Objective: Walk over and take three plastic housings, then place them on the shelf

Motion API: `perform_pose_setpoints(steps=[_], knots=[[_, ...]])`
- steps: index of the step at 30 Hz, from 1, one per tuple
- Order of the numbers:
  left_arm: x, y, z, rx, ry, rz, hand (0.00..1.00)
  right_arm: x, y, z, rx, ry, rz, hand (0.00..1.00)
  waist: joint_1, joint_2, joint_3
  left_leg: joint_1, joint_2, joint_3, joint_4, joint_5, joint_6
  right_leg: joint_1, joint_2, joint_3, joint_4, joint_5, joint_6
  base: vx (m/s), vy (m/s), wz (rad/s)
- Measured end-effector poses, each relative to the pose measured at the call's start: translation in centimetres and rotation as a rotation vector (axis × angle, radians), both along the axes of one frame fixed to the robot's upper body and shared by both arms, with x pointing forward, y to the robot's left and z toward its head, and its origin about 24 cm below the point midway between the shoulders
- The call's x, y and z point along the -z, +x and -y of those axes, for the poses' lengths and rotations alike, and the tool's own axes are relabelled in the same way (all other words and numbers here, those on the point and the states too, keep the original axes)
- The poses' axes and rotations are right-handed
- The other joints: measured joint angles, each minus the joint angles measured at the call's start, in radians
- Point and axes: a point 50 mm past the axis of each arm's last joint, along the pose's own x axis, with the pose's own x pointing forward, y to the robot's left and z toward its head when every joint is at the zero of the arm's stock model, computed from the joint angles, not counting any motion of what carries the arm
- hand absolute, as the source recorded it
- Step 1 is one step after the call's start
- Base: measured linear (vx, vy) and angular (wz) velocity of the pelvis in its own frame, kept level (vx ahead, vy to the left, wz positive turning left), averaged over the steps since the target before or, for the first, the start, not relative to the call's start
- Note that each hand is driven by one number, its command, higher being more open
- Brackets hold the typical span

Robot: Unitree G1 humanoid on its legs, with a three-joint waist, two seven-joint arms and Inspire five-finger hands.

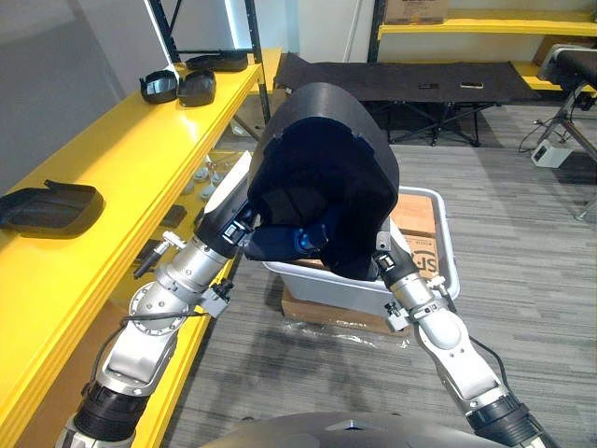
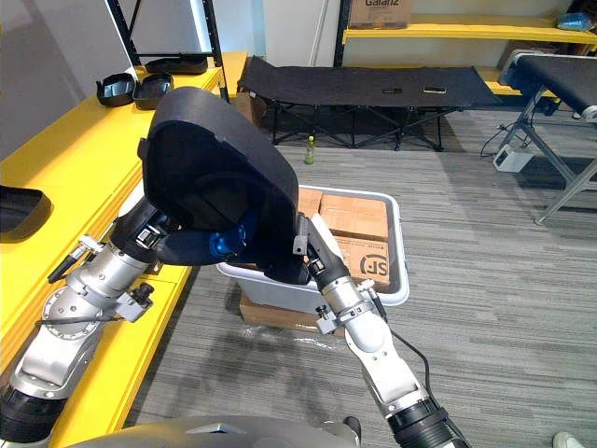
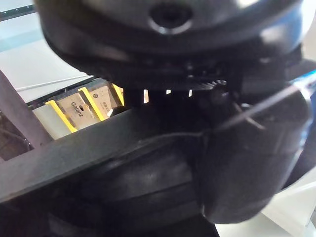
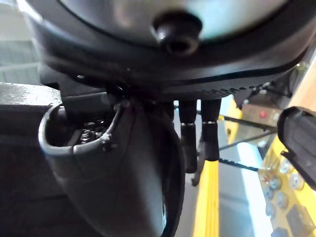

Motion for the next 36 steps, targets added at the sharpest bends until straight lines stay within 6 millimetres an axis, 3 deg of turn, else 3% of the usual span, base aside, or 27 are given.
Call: perform_pose_setpoints(steps=[8,9,15,26,36], knots=[[0.1,0.4,0.1,0.026,-0.018,-0.055,0.00,0.2,-0.1,-0.1,-0.010,0.019,-0.028,0.00,-0.009,0.000,0.000,-0.001,0.000,0.000,0.000,0.000,0.000,-0.002,0.000,0.000,0.000,0.000,0.000,0.00,0.000,0.00],[0.1,0.4,0.2,0.030,-0.018,-0.065,1.00,0.3,-0.1,-0.1,-0.009,0.024,-0.036,0.00,-0.009,0.000,0.000,-0.002,0.000,0.000,0.000,0.000,0.000,-0.003,0.000,0.000,0.000,0.000,0.000,0.00,0.000,0.00],[0.4,0.4,1.3,0.125,-0.038,-0.137,1.00,0.7,-0.1,0.1,0.001,0.043,-0.080,0.00,-0.009,0.000,0.000,-0.008,0.000,0.000,0.001,0.000,0.000,-0.007,0.000,0.000,0.000,0.000,0.000,0.00,0.000,0.00],[1.6,0.7,1.2,0.106,-0.039,-0.224,1.00,1.1,-0.1,0.3,0.023,0.018,-0.113,0.00,-0.010,0.001,-0.001,-0.014,0.000,-0.001,0.010,0.000,-0.001,-0.009,0.000,0.003,0.000,0.002,0.001,0.00,0.000,0.00],[2.6,0.6,1.0,0.069,-0.160,-0.283,1.00,1.4,-0.3,-0.1,0.029,0.019,-0.126,0.00,-0.009,0.005,-0.004,-0.013,0.000,-0.001,0.012,0.000,-0.001,-0.009,0.000,0.004,0.000,0.002,0.001,0.00,0.000,0.00]])
